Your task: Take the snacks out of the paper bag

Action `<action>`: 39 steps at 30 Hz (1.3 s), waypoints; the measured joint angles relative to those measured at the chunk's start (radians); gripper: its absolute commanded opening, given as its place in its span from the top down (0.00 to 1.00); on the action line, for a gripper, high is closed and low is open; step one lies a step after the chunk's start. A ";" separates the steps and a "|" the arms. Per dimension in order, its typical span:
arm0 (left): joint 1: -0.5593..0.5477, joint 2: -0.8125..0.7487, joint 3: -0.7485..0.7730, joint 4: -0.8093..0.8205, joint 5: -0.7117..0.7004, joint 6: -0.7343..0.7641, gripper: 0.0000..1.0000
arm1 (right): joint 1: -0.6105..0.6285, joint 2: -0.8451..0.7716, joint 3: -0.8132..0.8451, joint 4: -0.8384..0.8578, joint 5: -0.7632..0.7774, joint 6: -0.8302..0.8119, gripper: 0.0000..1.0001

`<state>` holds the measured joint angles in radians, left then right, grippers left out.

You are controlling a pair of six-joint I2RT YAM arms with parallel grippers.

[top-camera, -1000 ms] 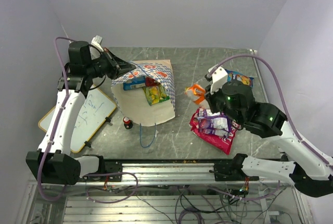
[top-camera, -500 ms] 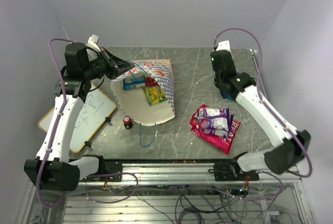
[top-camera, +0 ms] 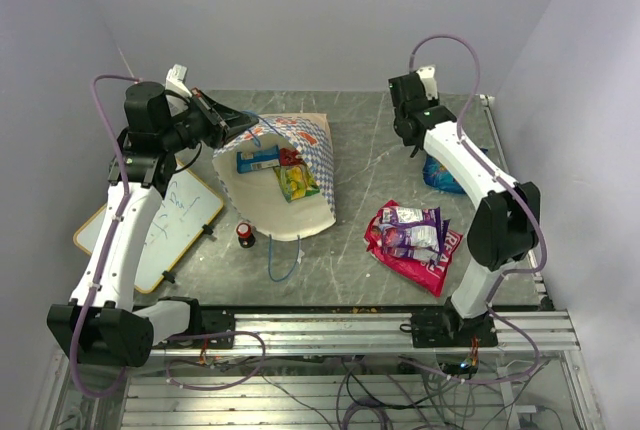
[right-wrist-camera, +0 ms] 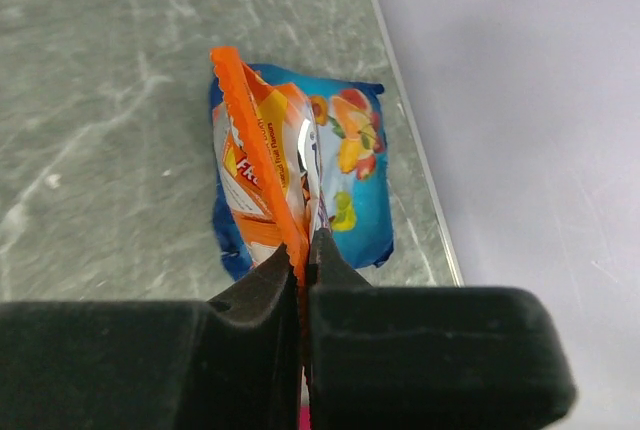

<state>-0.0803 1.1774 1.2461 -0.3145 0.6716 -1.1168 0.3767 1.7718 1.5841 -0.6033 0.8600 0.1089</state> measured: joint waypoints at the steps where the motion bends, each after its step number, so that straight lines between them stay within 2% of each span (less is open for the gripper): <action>1: 0.000 0.000 0.000 0.000 0.000 0.000 0.93 | -0.020 0.010 0.003 -0.003 0.002 0.004 1.00; 9: 0.000 0.031 0.004 -0.022 0.021 0.021 0.93 | -0.169 0.085 0.038 0.006 0.021 -0.004 1.00; 14: 0.000 0.050 0.004 -0.025 0.050 0.025 0.93 | -0.216 0.110 -0.020 0.079 0.046 -0.060 1.00; 22: 0.000 0.060 0.003 -0.039 0.080 0.045 0.93 | -0.204 0.225 -0.072 0.154 0.049 -0.126 1.00; 39: -0.053 0.086 0.004 -0.042 0.100 0.064 0.93 | -0.144 0.359 -0.054 0.186 0.015 -0.129 1.00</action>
<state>-0.1337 1.2636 1.2499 -0.3565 0.7719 -1.0531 0.2329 2.1304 1.5303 -0.4171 0.8753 -0.0196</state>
